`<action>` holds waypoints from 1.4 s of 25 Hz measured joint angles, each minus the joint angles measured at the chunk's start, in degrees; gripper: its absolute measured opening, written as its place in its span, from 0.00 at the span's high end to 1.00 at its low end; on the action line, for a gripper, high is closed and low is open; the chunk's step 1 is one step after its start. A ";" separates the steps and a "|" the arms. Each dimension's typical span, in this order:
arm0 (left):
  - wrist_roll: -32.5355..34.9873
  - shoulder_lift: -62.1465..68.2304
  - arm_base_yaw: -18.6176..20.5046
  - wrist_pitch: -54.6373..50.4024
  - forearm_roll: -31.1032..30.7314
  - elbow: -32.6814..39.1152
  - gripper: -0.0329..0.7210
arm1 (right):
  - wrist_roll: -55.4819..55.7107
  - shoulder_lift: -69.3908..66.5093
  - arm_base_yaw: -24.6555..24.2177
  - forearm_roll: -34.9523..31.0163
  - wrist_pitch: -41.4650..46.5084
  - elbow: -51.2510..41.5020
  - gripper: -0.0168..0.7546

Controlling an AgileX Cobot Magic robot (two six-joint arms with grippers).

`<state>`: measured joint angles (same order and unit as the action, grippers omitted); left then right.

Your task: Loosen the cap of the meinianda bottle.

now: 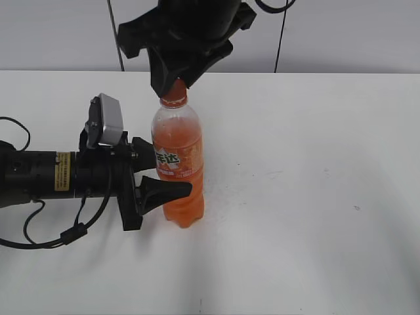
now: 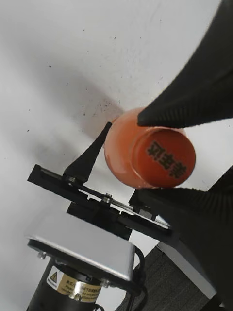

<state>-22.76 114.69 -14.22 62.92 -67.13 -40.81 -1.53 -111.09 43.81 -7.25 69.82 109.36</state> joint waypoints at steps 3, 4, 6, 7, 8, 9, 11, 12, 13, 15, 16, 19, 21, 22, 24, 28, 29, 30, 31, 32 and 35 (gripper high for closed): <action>0.00 0.00 0.00 0.00 0.00 0.00 0.41 | -0.15 -0.04 0.00 -0.51 0.00 0.00 0.63; 0.00 0.00 0.00 0.00 0.00 0.00 0.41 | -0.69 -0.04 0.00 -0.69 0.00 0.00 0.63; 0.00 0.00 0.00 0.00 0.00 0.00 0.41 | -2.57 -0.11 0.00 -1.05 0.00 0.00 0.63; 0.00 0.00 0.00 0.00 0.00 0.00 0.41 | -4.12 -0.11 0.00 -1.28 0.00 0.00 0.63; 0.00 0.00 0.00 0.00 0.00 0.00 0.41 | -6.35 -0.11 0.00 -1.46 0.00 0.00 0.63; 0.00 0.00 0.00 0.05 -0.06 0.00 0.41 | -8.75 -0.11 0.00 -1.60 -0.05 0.00 0.63; 0.00 0.00 0.05 0.05 -0.24 0.00 0.41 | -16.95 -0.11 -0.05 -2.01 -0.05 0.00 0.63; 0.00 0.00 0.05 0.10 -0.24 0.00 0.41 | -21.50 -0.11 -0.05 -2.13 -0.05 0.00 0.63; 0.00 0.00 0.05 0.10 -0.24 0.00 0.41 | -27.44 -0.11 -0.05 -2.18 -0.05 0.00 0.63; 0.02 0.00 0.05 0.10 -0.24 0.00 0.41 | -39.43 -0.11 -0.05 -2.08 -0.05 0.00 0.63; 0.02 0.00 0.05 0.10 -0.24 0.00 0.41 | -44.22 -0.11 -0.05 -2.05 -0.05 0.00 0.63; 0.02 0.00 0.05 0.10 -0.24 0.00 0.41 | -55.79 -0.22 -0.05 -2.05 0.00 0.00 0.63; 0.02 0.00 0.05 0.10 -0.24 0.00 0.41 | -59.87 -0.22 -0.05 -2.05 0.00 0.00 0.63; 0.02 0.00 0.05 0.10 -0.24 0.00 0.41 | -60.97 -0.22 -0.05 -2.05 0.00 0.00 0.63; 0.02 0.00 0.05 0.10 -0.24 0.00 0.41 | -62.17 -0.22 -0.05 -2.05 0.00 0.00 0.63; 0.02 0.00 0.05 0.10 -0.19 0.00 0.41 | -63.21 -0.22 -0.05 -2.05 0.04 0.00 0.62; 0.02 0.00 0.05 0.10 -0.19 0.00 0.41 | -63.32 -0.23 -0.05 -2.05 0.04 0.00 0.62; 0.02 0.00 0.05 0.10 -0.19 0.00 0.41 | -63.34 -0.28 -0.05 -2.01 0.04 0.00 0.61; 0.02 0.00 0.05 0.10 -0.19 0.00 0.41 | -63.34 -0.28 -0.05 -1.95 0.04 0.00 0.59; 0.02 0.00 0.05 0.10 -0.13 0.00 0.41 | -63.34 -0.28 -0.05 -1.88 0.04 0.00 0.57; 0.02 0.00 0.00 0.10 -0.19 0.00 0.41 | -62.37 0.06 -0.05 -2.28 0.04 0.00 0.47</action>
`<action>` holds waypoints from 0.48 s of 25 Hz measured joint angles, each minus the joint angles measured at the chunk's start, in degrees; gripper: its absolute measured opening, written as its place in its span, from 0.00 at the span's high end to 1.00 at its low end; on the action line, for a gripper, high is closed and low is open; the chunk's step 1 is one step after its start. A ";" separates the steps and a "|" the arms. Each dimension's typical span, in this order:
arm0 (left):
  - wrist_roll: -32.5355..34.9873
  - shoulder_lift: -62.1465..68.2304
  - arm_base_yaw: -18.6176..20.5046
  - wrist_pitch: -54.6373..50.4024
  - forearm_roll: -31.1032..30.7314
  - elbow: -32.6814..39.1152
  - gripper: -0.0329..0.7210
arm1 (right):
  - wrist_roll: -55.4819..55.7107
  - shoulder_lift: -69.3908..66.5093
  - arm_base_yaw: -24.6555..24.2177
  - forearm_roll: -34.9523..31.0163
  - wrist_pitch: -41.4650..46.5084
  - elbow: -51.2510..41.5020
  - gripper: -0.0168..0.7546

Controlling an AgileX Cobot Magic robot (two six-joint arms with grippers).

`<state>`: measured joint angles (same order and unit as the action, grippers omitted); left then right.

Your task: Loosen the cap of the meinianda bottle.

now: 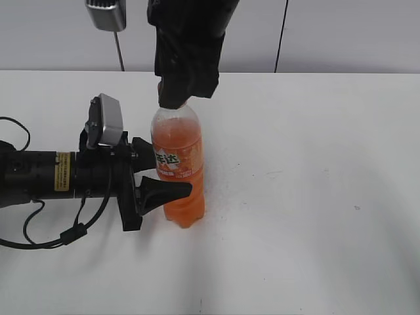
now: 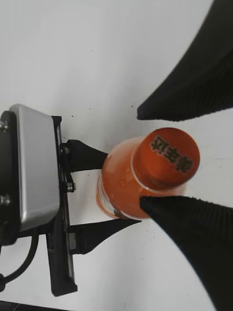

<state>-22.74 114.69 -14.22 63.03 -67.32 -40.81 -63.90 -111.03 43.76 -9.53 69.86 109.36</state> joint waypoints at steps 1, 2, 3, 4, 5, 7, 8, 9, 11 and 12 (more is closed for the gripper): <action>0.00 0.00 0.00 0.00 0.00 0.00 0.41 | 0.79 0.45 0.00 -0.12 0.00 -0.05 0.44; 0.00 0.00 0.00 0.00 -0.06 0.00 0.41 | 1.75 1.02 0.00 -0.26 0.00 -0.05 0.40; 0.00 0.00 0.00 0.00 -0.06 0.00 0.41 | 3.27 1.75 0.05 -0.32 0.00 -0.05 0.38; 0.00 0.00 0.00 0.00 -0.06 0.00 0.41 | 5.27 2.56 0.05 -0.39 0.00 -0.05 0.36; 0.00 0.00 0.00 0.00 -0.06 0.00 0.41 | 7.61 3.23 0.05 -0.44 0.00 -0.05 0.35; 0.00 0.00 0.00 0.00 -0.06 0.00 0.41 | 17.47 4.47 0.05 -0.43 0.00 -0.05 0.34; 0.00 0.00 0.00 0.00 -0.06 0.00 0.41 | 24.79 4.80 0.05 -0.43 0.00 -0.05 0.34; 0.00 0.00 0.00 0.00 -0.06 0.00 0.41 | 31.93 4.96 0.05 -0.38 0.00 -0.05 0.34; 0.00 0.00 0.00 0.00 -0.06 0.00 0.41 | 49.50 4.96 0.05 0.55 0.00 -0.05 0.34; 0.00 0.00 0.00 0.00 -0.06 0.00 0.41 | 54.80 4.96 0.05 1.06 0.00 -0.05 0.34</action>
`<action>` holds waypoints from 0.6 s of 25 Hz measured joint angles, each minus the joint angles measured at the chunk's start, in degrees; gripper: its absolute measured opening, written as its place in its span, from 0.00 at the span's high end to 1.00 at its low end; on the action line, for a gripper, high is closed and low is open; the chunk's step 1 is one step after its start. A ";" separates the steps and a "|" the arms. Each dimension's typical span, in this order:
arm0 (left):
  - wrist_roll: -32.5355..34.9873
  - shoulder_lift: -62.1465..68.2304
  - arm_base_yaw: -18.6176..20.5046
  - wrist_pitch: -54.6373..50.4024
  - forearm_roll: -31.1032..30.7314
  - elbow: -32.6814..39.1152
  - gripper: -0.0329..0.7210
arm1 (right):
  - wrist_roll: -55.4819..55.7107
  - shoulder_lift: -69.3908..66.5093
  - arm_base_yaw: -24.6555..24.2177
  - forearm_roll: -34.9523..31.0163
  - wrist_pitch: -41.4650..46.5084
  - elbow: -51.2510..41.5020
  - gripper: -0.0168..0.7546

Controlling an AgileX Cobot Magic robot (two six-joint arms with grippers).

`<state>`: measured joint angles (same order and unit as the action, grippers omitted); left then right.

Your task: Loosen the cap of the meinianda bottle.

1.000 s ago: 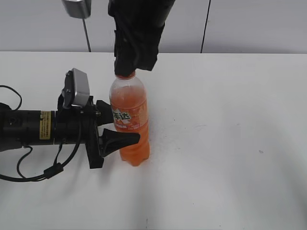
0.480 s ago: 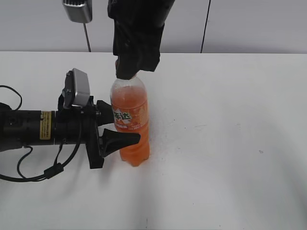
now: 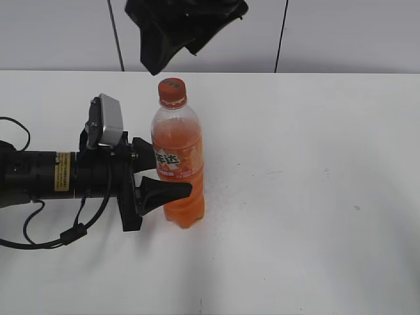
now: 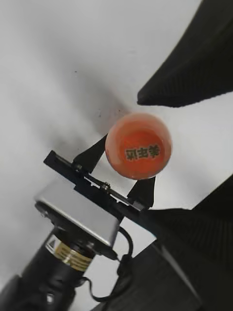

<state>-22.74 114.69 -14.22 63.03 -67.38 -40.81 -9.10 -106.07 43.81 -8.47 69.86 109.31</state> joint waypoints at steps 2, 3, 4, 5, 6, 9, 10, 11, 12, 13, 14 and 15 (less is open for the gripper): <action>0.00 0.00 0.00 0.00 0.00 0.00 0.41 | 6.43 0.00 0.00 0.77 0.00 0.00 0.34; 0.00 0.00 0.00 0.00 0.00 0.00 0.41 | 7.82 0.00 0.00 1.00 0.00 0.00 0.34; 0.00 0.00 0.00 0.00 0.00 0.00 0.41 | 8.51 0.00 0.00 1.42 0.00 0.00 0.34; 0.00 0.00 0.00 0.00 0.00 0.00 0.41 | 9.10 -0.08 0.00 1.73 0.00 0.00 0.34; 0.00 0.00 0.00 0.00 0.00 0.00 0.41 | 9.10 -0.31 0.00 1.94 0.00 0.00 0.34; 0.00 0.00 0.00 0.00 0.00 0.00 0.41 | 9.65 -1.88 0.00 1.70 0.00 0.00 0.34; 0.00 0.00 0.00 0.00 0.00 0.00 0.41 | 9.65 -2.57 0.00 1.42 0.00 0.00 0.34; 0.00 0.00 0.00 0.00 0.00 0.00 0.41 | 9.65 -3.06 0.00 1.22 0.00 0.00 0.35; 0.00 0.00 0.00 0.00 -0.04 0.00 0.41 | 9.65 -3.55 0.00 1.11 0.00 0.00 0.36; 0.00 0.00 0.00 0.00 -0.04 0.00 0.41 | 9.66 -3.92 0.00 1.10 0.00 0.00 0.36; 0.00 0.00 0.00 0.00 -0.04 0.00 0.41 | 9.66 -4.09 0.00 1.10 0.00 -0.06 0.37; 0.00 0.00 0.00 0.00 -0.04 0.00 0.41 | 9.66 -4.10 0.00 1.10 0.00 -0.44 0.38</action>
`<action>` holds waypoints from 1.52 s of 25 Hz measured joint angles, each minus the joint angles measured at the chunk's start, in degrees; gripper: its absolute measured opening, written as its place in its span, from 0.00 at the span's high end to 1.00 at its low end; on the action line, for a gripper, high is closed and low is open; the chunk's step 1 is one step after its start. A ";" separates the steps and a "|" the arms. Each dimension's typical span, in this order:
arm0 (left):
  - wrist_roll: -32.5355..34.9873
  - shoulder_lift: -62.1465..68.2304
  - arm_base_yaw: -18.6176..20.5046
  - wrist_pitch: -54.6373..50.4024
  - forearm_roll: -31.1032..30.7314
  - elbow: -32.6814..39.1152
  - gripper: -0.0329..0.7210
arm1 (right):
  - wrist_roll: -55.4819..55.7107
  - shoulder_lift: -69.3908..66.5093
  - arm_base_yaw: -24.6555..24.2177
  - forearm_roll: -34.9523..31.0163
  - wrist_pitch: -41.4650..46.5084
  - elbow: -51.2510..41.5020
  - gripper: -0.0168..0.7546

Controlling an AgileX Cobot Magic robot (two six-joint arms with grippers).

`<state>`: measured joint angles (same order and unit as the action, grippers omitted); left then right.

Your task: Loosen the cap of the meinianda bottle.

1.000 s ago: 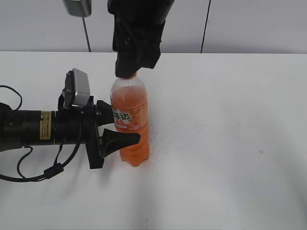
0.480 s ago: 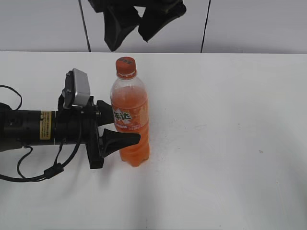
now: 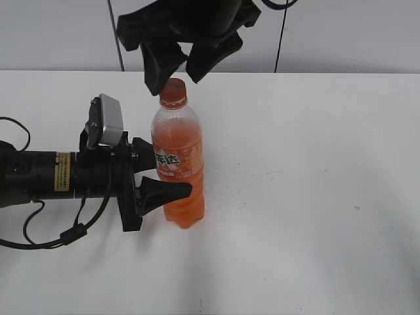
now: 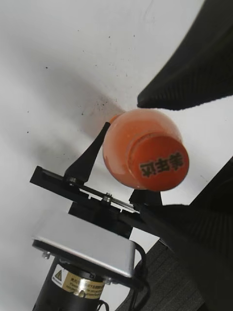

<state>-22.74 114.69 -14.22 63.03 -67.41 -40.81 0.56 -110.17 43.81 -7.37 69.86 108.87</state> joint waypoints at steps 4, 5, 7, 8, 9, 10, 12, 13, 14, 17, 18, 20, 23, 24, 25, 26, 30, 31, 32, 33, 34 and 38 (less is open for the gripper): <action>0.00 0.00 0.00 0.00 -0.03 0.00 0.41 | 0.05 0.00 0.00 0.00 0.00 -1.62 0.40; 0.00 0.00 0.00 0.00 -0.07 0.00 0.41 | 0.05 0.00 0.00 0.00 0.00 -2.19 0.40; 0.00 0.00 0.00 0.00 -0.07 0.00 0.41 | 0.11 0.00 0.00 -0.10 0.00 -2.91 0.43; 0.00 0.00 0.00 0.00 -0.07 0.00 0.41 | 0.11 0.00 0.00 -0.39 0.00 -3.03 0.45; 0.00 0.00 0.00 0.00 -0.07 0.00 0.41 | 0.11 0.00 0.00 -0.67 0.00 -3.05 0.48; 0.00 0.00 0.00 0.00 -0.09 0.00 0.41 | 0.11 0.00 0.00 -0.95 0.00 -3.05 0.51; 0.00 0.00 0.00 0.00 -0.09 0.00 0.41 | 0.16 0.00 0.00 -1.24 0.00 -3.05 0.55; 0.00 0.00 0.00 0.00 -0.09 0.00 0.41 | 0.16 0.00 0.00 -1.24 0.00 -3.05 0.56; 0.00 0.00 0.00 0.00 -0.09 0.00 0.41 | 0.16 0.00 0.00 -1.26 0.00 -3.05 0.56; 0.00 0.00 0.00 0.05 -0.09 0.00 0.41 | -0.11 0.00 0.00 -1.26 0.09 -2.93 0.56; 0.00 0.00 0.00 0.05 -0.09 0.00 0.41 | -0.11 0.00 0.00 -1.26 0.12 -2.78 0.56; 0.00 0.00 0.00 0.05 -0.09 0.00 0.41 | -0.11 0.00 0.00 -1.26 0.20 -2.04 0.57; 0.00 0.00 0.00 0.05 -0.14 0.00 0.41 | -0.11 0.00 0.00 -1.11 0.15 -1.46 0.57; 0.00 0.00 0.00 0.05 -0.14 0.00 0.41 | -0.11 0.00 0.00 -0.85 0.15 -1.46 0.57; 0.00 0.00 0.00 0.05 -0.14 0.00 0.41 | -0.13 0.00 0.00 -0.59 0.15 -1.46 0.57; 0.00 0.00 0.00 0.05 -0.14 0.00 0.41 | -0.13 0.00 0.00 -0.56 0.15 -1.40 0.57; 0.00 0.00 0.00 0.05 -0.14 0.00 0.41 | -1.48 0.00 0.00 -0.46 0.15 -1.40 0.61; 0.00 0.00 0.00 0.05 -0.14 0.00 0.41 | -2.66 0.00 0.00 -0.46 0.15 -1.37 0.63; 0.00 0.00 0.00 0.05 -0.14 0.00 0.41 | -4.20 0.00 0.00 -0.60 0.15 -1.37 0.63; 0.00 0.00 0.00 0.05 -0.16 0.00 0.41 | -6.19 0.00 0.00 -0.73 0.15 -1.37 0.63; 0.00 0.00 0.00 0.05 -0.20 0.00 0.41 | -8.22 0.00 0.00 -0.85 0.15 -1.37 0.63; 0.00 0.00 0.00 0.05 -0.34 0.00 0.41 | -22.69 0.00 0.00 -1.22 0.15 -1.34 0.63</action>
<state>-22.74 114.69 -14.22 63.07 -67.75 -40.81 -22.14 -110.17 43.81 -8.59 70.00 107.53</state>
